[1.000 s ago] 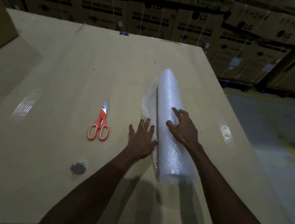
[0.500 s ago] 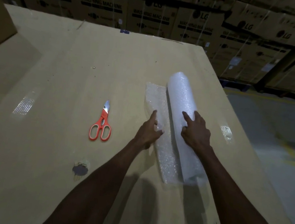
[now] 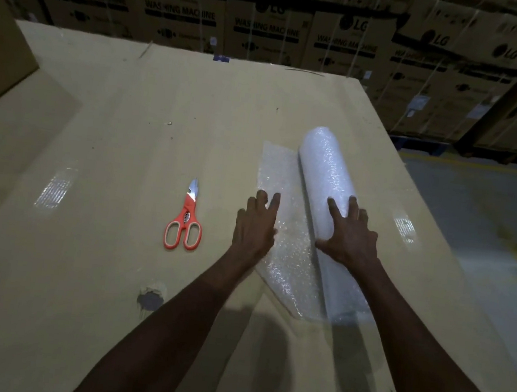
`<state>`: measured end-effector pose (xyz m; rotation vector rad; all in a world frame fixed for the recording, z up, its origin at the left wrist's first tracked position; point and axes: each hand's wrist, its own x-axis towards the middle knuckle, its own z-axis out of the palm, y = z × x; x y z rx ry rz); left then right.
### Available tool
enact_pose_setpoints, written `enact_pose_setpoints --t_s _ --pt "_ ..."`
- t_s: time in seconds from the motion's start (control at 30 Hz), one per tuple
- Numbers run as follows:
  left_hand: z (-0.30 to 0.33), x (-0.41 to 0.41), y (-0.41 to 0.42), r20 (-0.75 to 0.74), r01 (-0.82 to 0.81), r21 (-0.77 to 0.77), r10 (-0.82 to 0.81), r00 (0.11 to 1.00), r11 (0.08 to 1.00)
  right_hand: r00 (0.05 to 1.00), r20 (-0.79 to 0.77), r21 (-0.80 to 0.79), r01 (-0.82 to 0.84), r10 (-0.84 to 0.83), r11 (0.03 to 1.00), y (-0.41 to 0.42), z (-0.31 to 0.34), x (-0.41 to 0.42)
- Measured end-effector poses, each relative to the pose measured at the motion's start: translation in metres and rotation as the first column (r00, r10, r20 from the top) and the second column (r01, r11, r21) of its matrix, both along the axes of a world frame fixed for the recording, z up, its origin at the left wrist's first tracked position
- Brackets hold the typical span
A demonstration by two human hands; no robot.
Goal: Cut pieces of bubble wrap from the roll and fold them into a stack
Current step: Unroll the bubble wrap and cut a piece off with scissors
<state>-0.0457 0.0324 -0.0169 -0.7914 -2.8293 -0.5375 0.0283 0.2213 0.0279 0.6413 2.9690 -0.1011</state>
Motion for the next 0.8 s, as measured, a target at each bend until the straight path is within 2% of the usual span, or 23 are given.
enact_pose_setpoints --t_s 0.03,0.07,0.23,0.3,0.37,0.43,0.5,0.6,0.67,0.8 --pt "-0.006 0.002 -0.002 -0.038 0.051 -0.06 -0.054 0.998 0.997 1.0 0.009 0.018 -0.004 0.004 1.0 -0.003 -0.002 0.0" --pt "-0.013 0.004 -0.003 -0.007 0.116 -0.1 -0.117 0.993 0.988 1.0 0.011 0.025 0.0 0.0 1.0 -0.005 -0.003 -0.001" --pt "-0.04 0.026 0.008 0.28 0.341 -0.196 -0.281 0.918 0.919 0.995 -0.051 -0.101 0.076 -0.082 0.992 0.001 0.002 -0.007" --pt "-0.042 0.031 0.005 0.334 0.294 -0.113 -0.243 0.911 0.949 0.989 -0.069 -0.204 0.115 -0.132 0.972 0.012 0.005 -0.007" --pt "-0.039 0.029 -0.003 0.373 0.104 0.046 -0.114 0.921 0.993 0.985 -0.078 -0.263 0.13 -0.155 0.956 0.019 0.006 -0.006" --pt "-0.033 0.025 -0.008 0.39 -0.004 0.1 -0.036 0.92 0.995 0.984 -0.077 -0.274 0.135 -0.162 0.952 0.017 0.005 -0.006" --pt "-0.027 0.025 -0.008 0.394 0.08 -0.01 -0.07 0.916 0.997 0.985 -0.078 -0.254 0.132 -0.156 0.958 0.009 0.004 -0.008" --pt "-0.034 0.039 -0.008 0.427 0.277 -0.174 -0.181 0.886 0.945 0.99 -0.068 -0.193 0.11 -0.125 0.975 0.0 0.002 -0.008" --pt "-0.046 0.046 -0.016 0.431 0.334 -0.187 -0.229 0.873 0.924 0.993 -0.041 -0.156 0.099 -0.107 0.983 -0.003 0.0 -0.008" --pt "-0.043 0.038 -0.038 0.417 0.476 -0.116 -0.392 0.82 0.872 0.995 -0.029 -0.139 0.091 -0.096 0.986 -0.005 0.003 -0.01"
